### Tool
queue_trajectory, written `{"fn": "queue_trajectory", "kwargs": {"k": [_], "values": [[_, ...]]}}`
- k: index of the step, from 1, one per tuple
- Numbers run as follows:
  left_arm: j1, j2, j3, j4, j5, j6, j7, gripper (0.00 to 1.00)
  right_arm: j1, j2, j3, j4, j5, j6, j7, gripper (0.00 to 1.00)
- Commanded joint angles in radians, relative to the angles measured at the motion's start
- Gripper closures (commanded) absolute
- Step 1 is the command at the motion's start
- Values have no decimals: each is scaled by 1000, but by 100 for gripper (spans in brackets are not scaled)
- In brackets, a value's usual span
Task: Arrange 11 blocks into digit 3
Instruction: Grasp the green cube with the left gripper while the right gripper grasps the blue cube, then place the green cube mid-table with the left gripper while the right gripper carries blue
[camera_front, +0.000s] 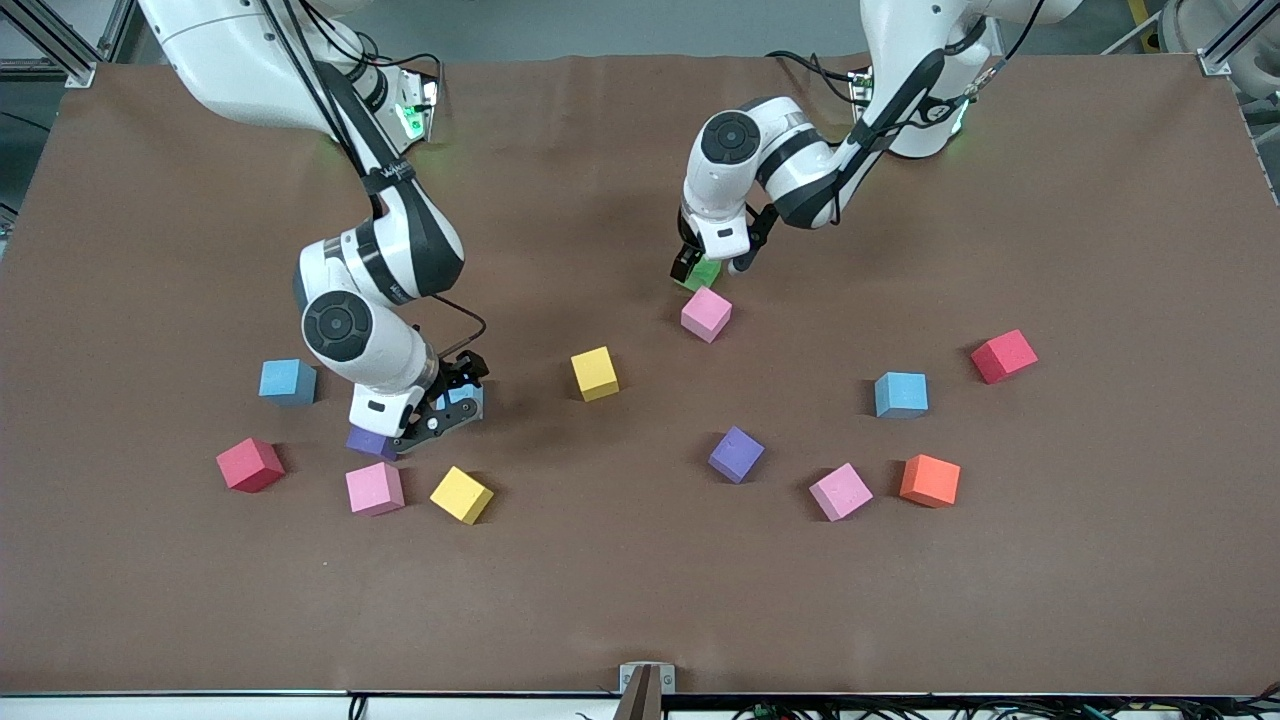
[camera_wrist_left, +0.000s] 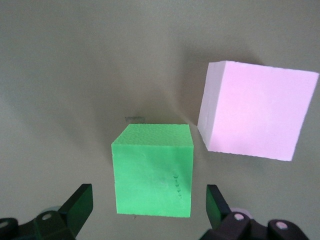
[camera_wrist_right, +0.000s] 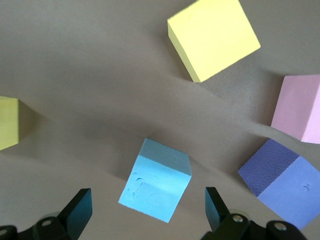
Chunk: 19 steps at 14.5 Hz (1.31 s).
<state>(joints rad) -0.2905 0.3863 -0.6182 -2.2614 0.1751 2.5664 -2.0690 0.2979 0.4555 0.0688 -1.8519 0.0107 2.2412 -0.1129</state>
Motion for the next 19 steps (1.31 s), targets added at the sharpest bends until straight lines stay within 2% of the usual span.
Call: {"fn": "queue_trajectory", "kwargs": {"k": [1, 4, 7, 9, 10, 11, 13, 15, 16, 17, 18, 19], "values": [[1, 25, 3, 14, 32, 9, -25, 0, -11, -2, 2, -52, -5, 52, 1, 0], [8, 43, 3, 13, 69, 9, -26, 3, -16, 18, -1, -53, 3, 52, 114, 0], [13, 54, 12, 13, 83, 9, -25, 30, -17, 35, 0, -55, 5, 52, 209, 0], [-1, 69, 17, 46, 87, 5, -17, 57, -17, 45, 0, -64, 8, 60, 263, 0], [-5, 71, 15, 58, 110, 0, -13, 68, -16, 46, 0, -73, 8, 78, 265, 0], [-15, 72, 14, 68, 163, -2, -10, 75, -14, 48, 0, -90, 9, 107, 265, 0], [-21, 88, 9, 94, 303, -6, 65, 74, -11, 63, 0, -104, 9, 152, 265, 0], [-36, 98, 3, 123, 323, -8, 221, 76, -10, 64, 0, -102, 9, 153, 265, 0], [-54, 98, 2, 140, 323, -17, 289, 84, -10, 63, 0, -102, 8, 152, 265, 0], [-68, 101, 2, 169, 323, -35, 344, 85, -10, 63, 0, -102, 8, 150, 265, 0], [-87, 118, 2, 201, 323, -72, 380, 84, -10, 63, 0, -102, 8, 150, 265, 2], [-110, 132, -1, 235, 323, -122, 430, 84, -10, 63, 0, -101, 8, 150, 265, 12]]}}
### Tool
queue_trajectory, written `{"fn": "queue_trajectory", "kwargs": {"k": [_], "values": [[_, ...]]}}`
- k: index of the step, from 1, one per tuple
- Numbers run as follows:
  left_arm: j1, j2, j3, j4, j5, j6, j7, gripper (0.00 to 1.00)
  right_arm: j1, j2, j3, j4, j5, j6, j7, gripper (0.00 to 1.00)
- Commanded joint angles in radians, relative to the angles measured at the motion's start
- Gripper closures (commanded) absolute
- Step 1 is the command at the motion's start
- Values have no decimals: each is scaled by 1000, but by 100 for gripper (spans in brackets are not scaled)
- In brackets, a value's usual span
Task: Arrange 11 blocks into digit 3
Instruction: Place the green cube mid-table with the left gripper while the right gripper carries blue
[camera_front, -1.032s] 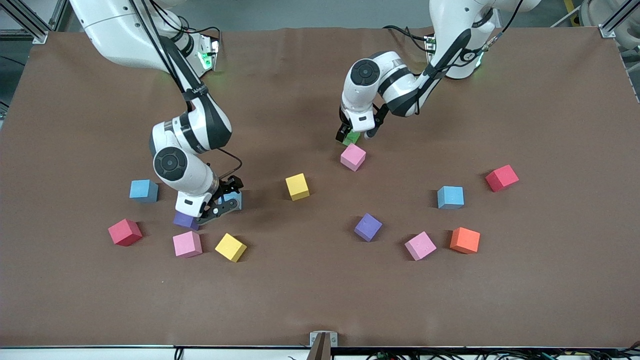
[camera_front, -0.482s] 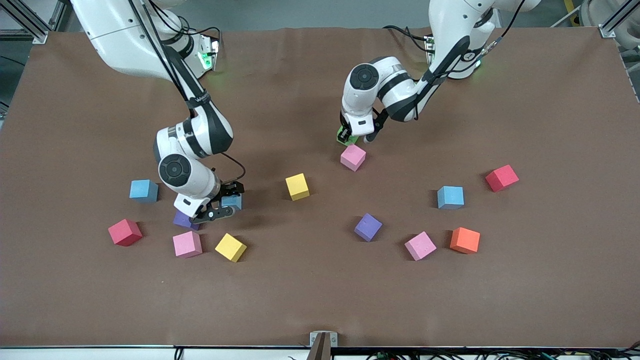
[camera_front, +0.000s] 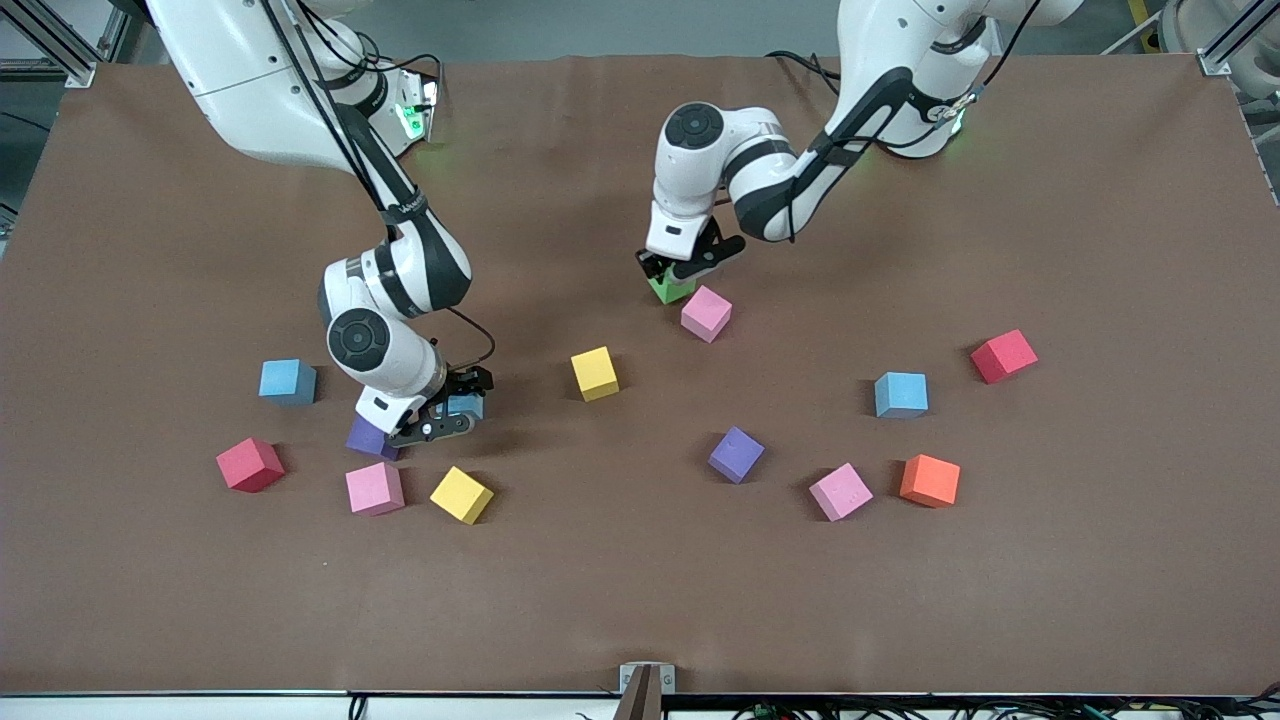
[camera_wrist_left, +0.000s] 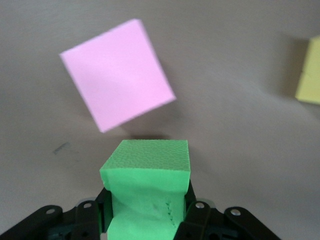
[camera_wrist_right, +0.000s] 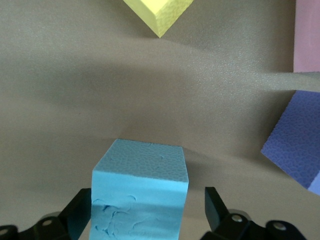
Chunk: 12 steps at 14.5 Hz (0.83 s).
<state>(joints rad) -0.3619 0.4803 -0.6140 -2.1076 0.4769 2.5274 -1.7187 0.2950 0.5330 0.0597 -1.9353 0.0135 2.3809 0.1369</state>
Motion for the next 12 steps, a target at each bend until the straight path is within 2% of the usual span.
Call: {"fn": "queue_trajectory", "kwargs": {"k": [1, 3, 4, 5, 8, 12], "values": [[-64, 41, -6, 109, 22, -134, 140, 84, -7, -13, 9, -17, 5, 9, 13, 30], [-78, 61, -6, 146, 22, -191, 258, 84, -11, -14, 11, -13, 5, 3, 12, 60], [-78, 70, -6, 147, 22, -191, 308, 84, -13, -14, 11, -13, 5, 3, 1, 69], [-78, 81, -4, 147, 22, -193, 347, 84, -13, -16, 11, -13, 5, 1, -3, 73], [-78, 116, -6, 167, 22, -193, 395, 82, -16, -25, 11, -10, 3, -28, -90, 73], [-77, 167, -4, 205, 22, -193, 399, 80, -13, -80, 11, -19, 3, -49, -522, 74]]}}
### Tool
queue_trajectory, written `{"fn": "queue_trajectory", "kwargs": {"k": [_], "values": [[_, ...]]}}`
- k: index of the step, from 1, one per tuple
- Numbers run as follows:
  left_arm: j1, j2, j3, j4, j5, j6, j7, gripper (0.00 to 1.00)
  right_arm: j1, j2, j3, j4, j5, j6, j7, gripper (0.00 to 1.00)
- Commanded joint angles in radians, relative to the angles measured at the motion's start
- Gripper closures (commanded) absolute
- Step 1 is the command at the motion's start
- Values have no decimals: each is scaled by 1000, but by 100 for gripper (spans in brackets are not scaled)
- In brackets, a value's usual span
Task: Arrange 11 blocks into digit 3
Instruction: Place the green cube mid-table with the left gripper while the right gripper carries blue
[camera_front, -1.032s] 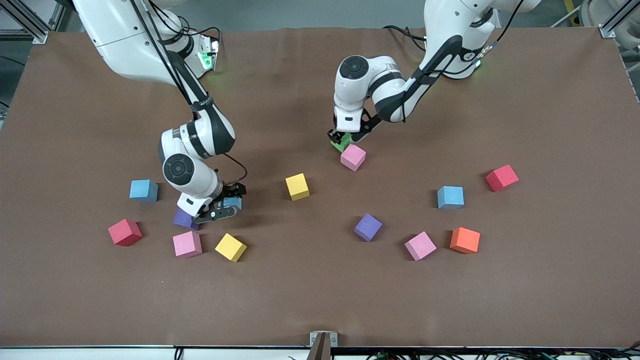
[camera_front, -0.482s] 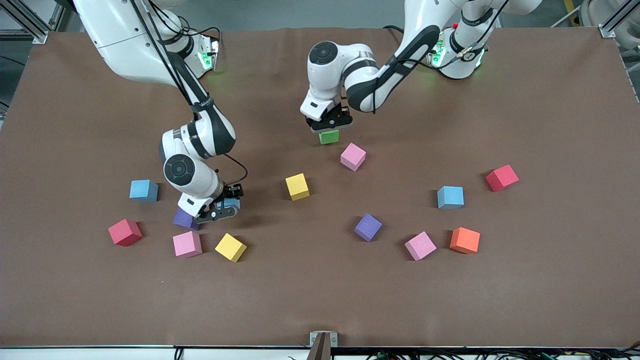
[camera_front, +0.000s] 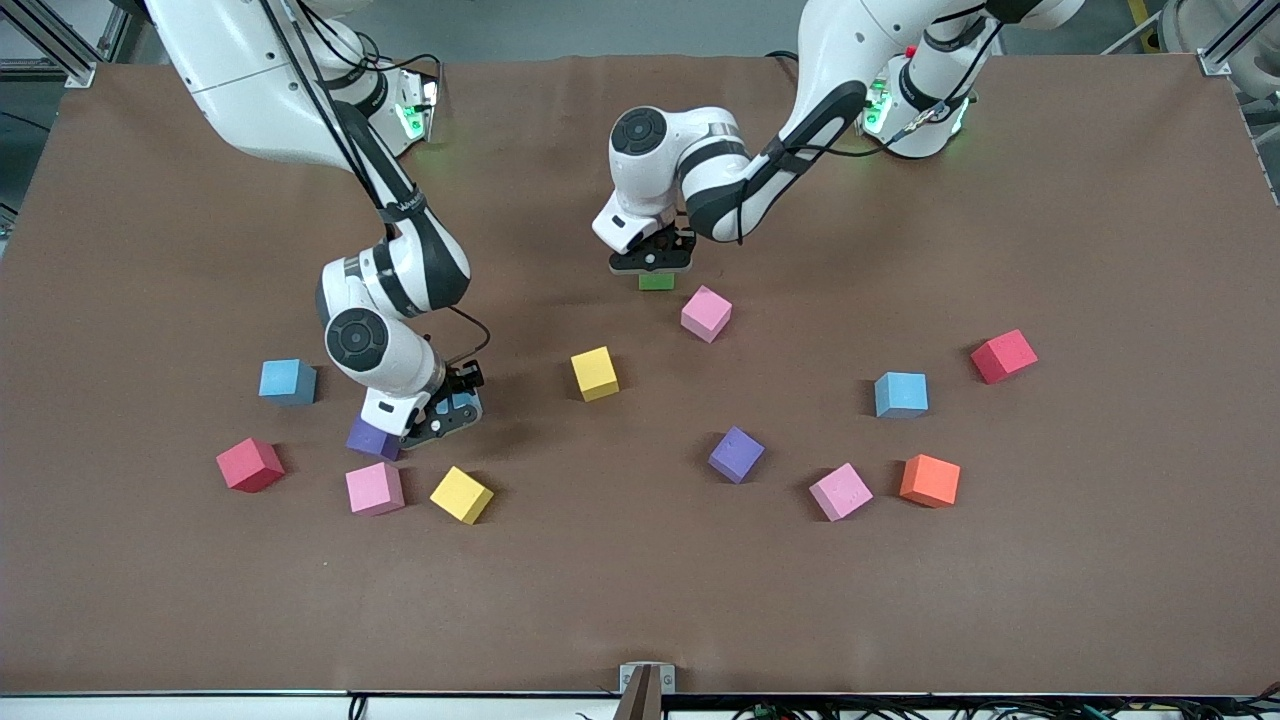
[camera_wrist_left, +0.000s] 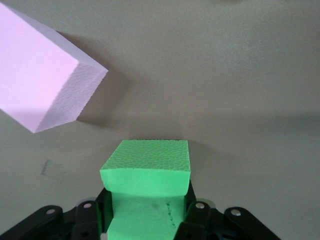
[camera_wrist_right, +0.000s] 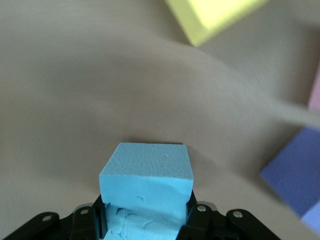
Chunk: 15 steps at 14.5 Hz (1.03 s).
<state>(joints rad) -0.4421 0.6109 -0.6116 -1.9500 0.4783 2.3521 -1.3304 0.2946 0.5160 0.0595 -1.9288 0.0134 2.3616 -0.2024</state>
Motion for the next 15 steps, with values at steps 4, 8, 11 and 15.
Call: {"fn": "queue_trajectory", "kwargs": {"k": [4, 8, 11, 15], "values": [[5, 53, -4, 55, 17, -17, 25, 73, -3, -151, 14, -80, 3, -78, -420, 75], [11, 69, 1, 55, 14, -17, 17, 38, 52, -214, 17, -165, 3, -41, -549, 76], [23, 49, 1, 65, 13, -49, 13, 0, 100, -237, 16, -211, 3, 13, -555, 76], [29, 3, -8, 193, -9, -228, 13, 0, 121, -238, 17, -220, 2, 21, -555, 76]]}}
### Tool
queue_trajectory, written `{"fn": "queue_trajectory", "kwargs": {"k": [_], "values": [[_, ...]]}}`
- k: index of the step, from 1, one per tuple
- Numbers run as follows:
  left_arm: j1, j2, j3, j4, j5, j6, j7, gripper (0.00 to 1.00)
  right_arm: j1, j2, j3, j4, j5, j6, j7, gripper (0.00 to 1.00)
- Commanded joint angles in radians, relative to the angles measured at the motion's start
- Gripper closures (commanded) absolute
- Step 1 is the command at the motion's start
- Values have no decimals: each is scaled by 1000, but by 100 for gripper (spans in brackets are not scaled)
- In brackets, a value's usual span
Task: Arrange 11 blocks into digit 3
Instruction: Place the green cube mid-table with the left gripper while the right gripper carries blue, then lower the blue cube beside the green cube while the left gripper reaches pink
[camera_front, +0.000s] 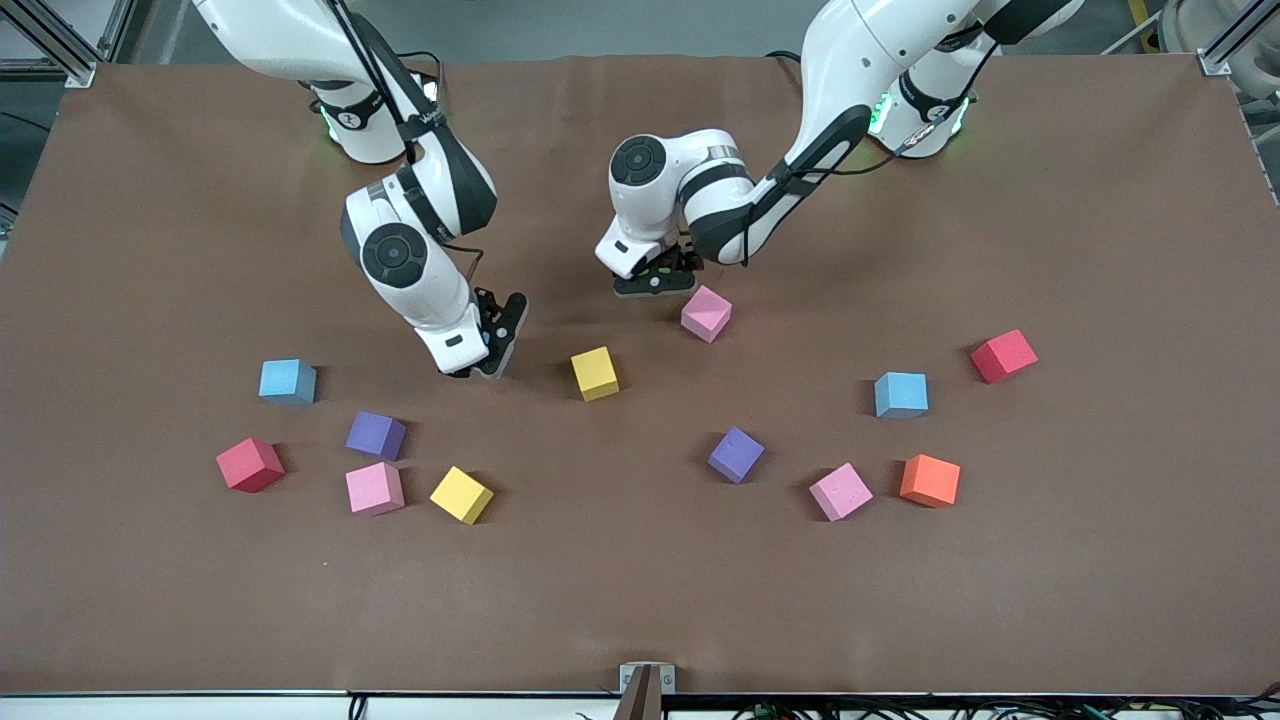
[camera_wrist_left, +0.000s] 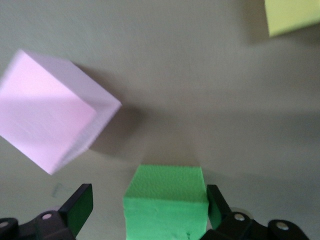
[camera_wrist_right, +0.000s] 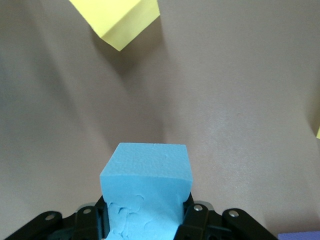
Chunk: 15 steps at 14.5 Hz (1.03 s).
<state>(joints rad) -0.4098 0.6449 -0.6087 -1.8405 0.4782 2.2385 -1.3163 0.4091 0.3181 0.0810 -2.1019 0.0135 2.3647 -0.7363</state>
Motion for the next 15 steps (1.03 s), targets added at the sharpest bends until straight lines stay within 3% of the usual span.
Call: {"fn": "queue_trajectory", "kwargs": {"k": [1, 3, 6, 15], "values": [[-1, -37, -11, 128, -29, -166, -1, 0, 13, -44, -4, -56, 2, 18, -22, 76], [8, -54, -5, 219, -58, -256, 0, 0, 63, -51, -6, -88, 2, 42, -25, 76], [129, -94, -13, 291, -58, -330, 11, 0, 138, -70, -4, -133, 2, 79, -25, 76], [420, -126, -11, 320, -64, -330, 291, 0, 333, -22, -4, -110, 3, 107, 89, 76]]}}
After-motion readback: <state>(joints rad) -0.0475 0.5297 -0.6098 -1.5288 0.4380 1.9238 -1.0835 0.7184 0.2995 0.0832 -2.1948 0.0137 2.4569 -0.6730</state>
